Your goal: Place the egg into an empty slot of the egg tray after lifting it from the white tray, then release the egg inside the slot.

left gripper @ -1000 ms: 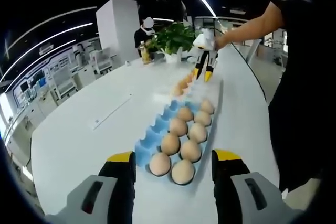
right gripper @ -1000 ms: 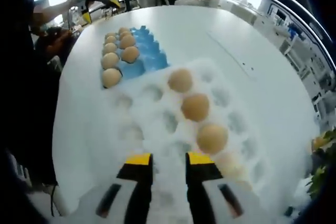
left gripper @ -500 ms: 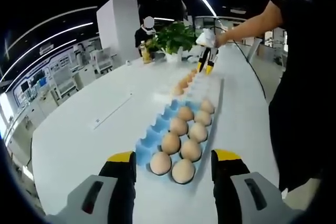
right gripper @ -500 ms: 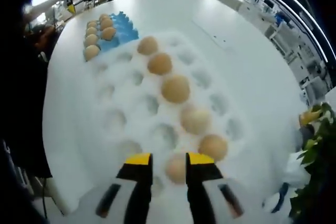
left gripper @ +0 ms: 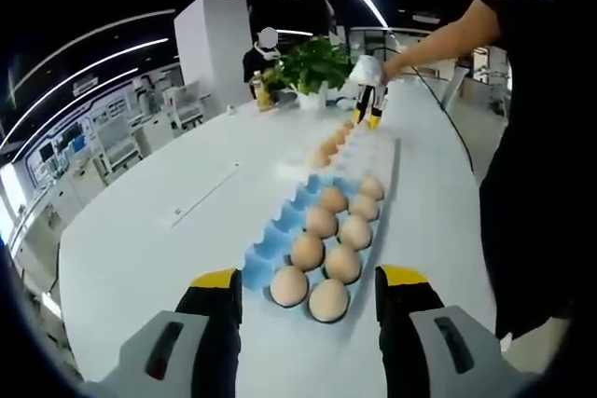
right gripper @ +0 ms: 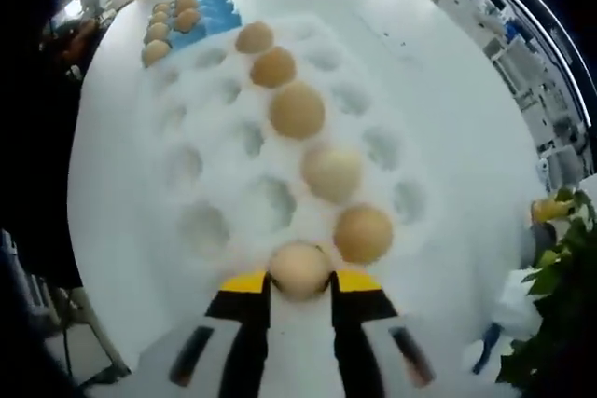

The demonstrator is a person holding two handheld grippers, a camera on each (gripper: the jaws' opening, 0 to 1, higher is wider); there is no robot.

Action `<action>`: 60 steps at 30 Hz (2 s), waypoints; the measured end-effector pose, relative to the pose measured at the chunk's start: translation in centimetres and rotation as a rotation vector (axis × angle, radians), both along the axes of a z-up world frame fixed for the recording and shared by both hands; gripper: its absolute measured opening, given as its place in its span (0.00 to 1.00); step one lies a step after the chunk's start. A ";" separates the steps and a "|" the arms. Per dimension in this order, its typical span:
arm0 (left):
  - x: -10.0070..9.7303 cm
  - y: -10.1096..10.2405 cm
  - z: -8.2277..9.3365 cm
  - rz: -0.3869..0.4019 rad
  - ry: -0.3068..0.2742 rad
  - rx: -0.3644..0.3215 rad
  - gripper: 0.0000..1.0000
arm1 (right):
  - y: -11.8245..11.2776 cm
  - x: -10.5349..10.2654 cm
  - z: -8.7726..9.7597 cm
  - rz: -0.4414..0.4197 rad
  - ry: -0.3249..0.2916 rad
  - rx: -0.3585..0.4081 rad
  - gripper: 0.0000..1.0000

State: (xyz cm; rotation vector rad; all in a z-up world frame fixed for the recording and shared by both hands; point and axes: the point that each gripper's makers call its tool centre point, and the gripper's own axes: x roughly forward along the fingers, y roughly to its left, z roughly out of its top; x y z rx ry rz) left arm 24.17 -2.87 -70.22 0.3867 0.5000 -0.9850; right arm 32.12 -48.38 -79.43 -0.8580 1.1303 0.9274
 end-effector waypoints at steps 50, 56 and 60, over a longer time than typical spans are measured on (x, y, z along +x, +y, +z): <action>0.1 0.2 -0.3 0.002 -0.018 -0.026 0.58 | 7.3 -1.8 4.2 0.059 -0.044 0.137 0.24; 0.0 0.1 -0.4 0.001 -0.015 -0.029 0.58 | 9.4 -1.9 4.2 0.099 -0.042 0.159 0.24; 0.0 0.2 -0.4 0.000 -0.017 -0.028 0.58 | 10.5 -1.9 4.3 0.119 -0.039 0.167 0.24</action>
